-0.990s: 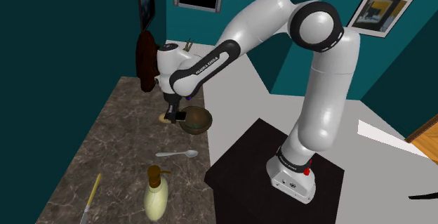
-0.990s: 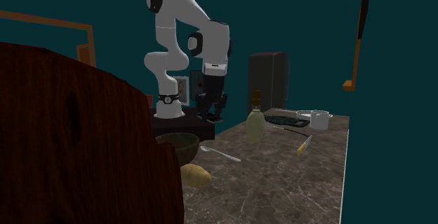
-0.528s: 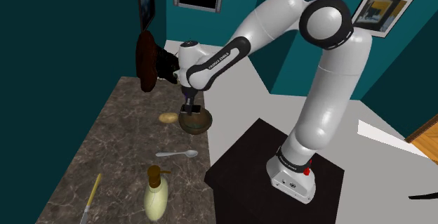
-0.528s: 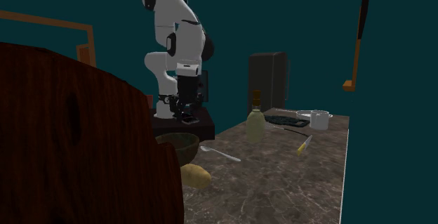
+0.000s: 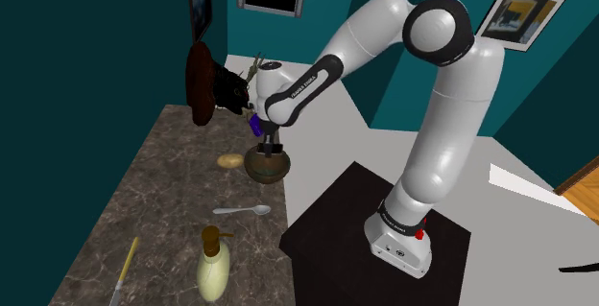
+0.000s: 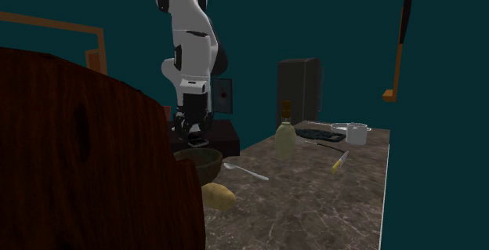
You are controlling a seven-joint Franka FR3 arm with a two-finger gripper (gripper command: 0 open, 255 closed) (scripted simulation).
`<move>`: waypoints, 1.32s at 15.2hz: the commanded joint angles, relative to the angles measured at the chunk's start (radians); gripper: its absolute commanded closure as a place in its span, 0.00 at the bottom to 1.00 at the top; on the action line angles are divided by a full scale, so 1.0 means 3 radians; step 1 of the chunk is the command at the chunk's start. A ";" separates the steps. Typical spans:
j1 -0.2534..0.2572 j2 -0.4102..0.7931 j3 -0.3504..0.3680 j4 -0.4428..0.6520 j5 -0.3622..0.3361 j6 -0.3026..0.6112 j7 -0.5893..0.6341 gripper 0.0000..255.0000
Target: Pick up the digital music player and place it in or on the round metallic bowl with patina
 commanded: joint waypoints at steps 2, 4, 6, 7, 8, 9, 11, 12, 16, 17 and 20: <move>0.0016 0.0114 -0.0022 -0.0014 -0.0060 0.0124 0.0052 1.00; 0.0027 0.0197 -0.0041 -0.0012 -0.0102 0.0202 0.0086 1.00; 0.0041 0.0283 -0.0062 -0.0006 -0.0145 0.0278 0.0120 1.00; 0.0049 0.0326 -0.0074 -0.0001 -0.0166 0.0316 0.0137 1.00; 0.0054 0.0352 -0.0081 0.0002 -0.0179 0.0339 0.0147 1.00; 0.0054 0.0352 -0.0081 0.0001 -0.0178 0.0339 0.0147 1.00; 0.0054 0.0352 -0.0081 0.0002 -0.0179 0.0339 0.0147 1.00; 0.0054 0.0352 -0.0081 0.0002 -0.0179 0.0339 0.0147 1.00; 0.0054 0.0352 -0.0081 0.0002 -0.0179 0.0339 0.0147 1.00; 0.0054 0.0352 -0.0081 0.0002 -0.0179 0.0339 0.0147 0.00; 0.0054 0.0352 -0.0081 0.0001 -0.0179 0.0339 0.0147 0.00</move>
